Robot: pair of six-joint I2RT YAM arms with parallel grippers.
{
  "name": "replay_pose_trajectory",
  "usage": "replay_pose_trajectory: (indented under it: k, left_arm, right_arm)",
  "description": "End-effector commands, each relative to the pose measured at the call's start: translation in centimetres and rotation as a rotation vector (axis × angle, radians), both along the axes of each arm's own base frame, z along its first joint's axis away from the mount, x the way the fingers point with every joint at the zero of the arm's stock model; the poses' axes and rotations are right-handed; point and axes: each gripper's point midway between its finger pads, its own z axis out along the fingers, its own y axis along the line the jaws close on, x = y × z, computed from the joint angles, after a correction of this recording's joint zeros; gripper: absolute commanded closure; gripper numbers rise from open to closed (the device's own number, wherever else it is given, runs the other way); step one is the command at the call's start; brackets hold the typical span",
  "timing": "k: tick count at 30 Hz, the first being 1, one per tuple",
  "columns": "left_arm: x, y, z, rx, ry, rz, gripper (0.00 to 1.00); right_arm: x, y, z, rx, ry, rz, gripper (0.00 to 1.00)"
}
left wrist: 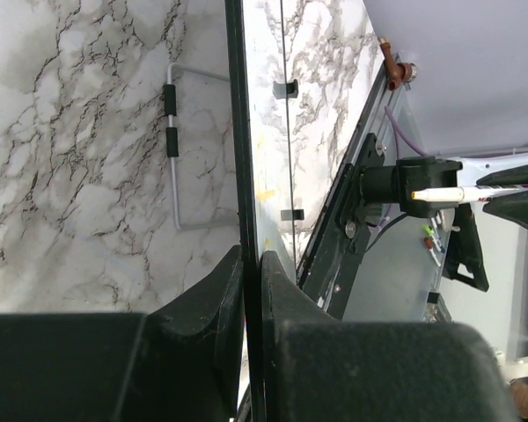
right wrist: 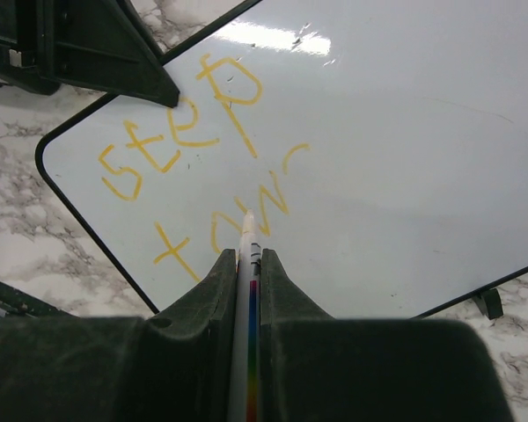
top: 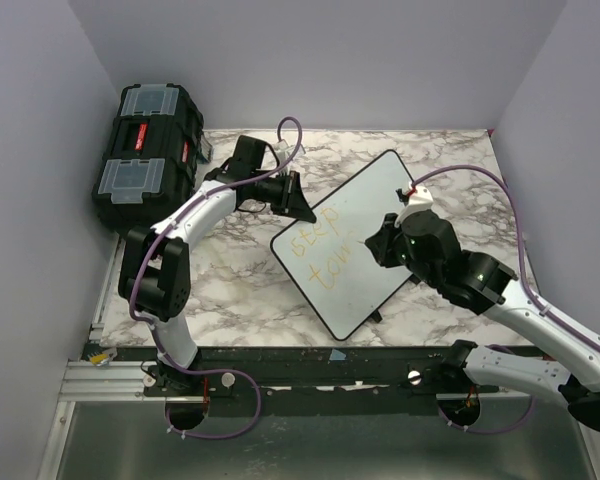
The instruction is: Write a sentence on the whiteboard
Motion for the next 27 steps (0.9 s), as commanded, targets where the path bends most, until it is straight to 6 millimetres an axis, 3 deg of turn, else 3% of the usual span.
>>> replay_pose_trajectory:
  k: [1, 10, 18, 27]
  left_arm:
    - [0.9, -0.3, 2.4, 0.019, -0.149, -0.009, 1.0]
    - [0.4, -1.0, 2.9, 0.045, -0.191, -0.004, 1.0]
    - [0.4, -0.9, 3.5, 0.048, -0.216, 0.022, 1.0]
    - [0.1, -0.5, 3.7, 0.052, -0.253, 0.039, 1.0]
  right_arm:
    - [-0.1, -0.5, 0.1, 0.009, -0.014, -0.023, 0.99]
    - [-0.6, -1.6, -0.7, 0.015, -0.016, -0.044, 0.99]
    - [-0.9, -3.1, -0.6, 0.041, -0.04, -0.098, 0.99]
    - [-0.9, -3.5, -1.5, 0.049, -0.041, -0.124, 0.99]
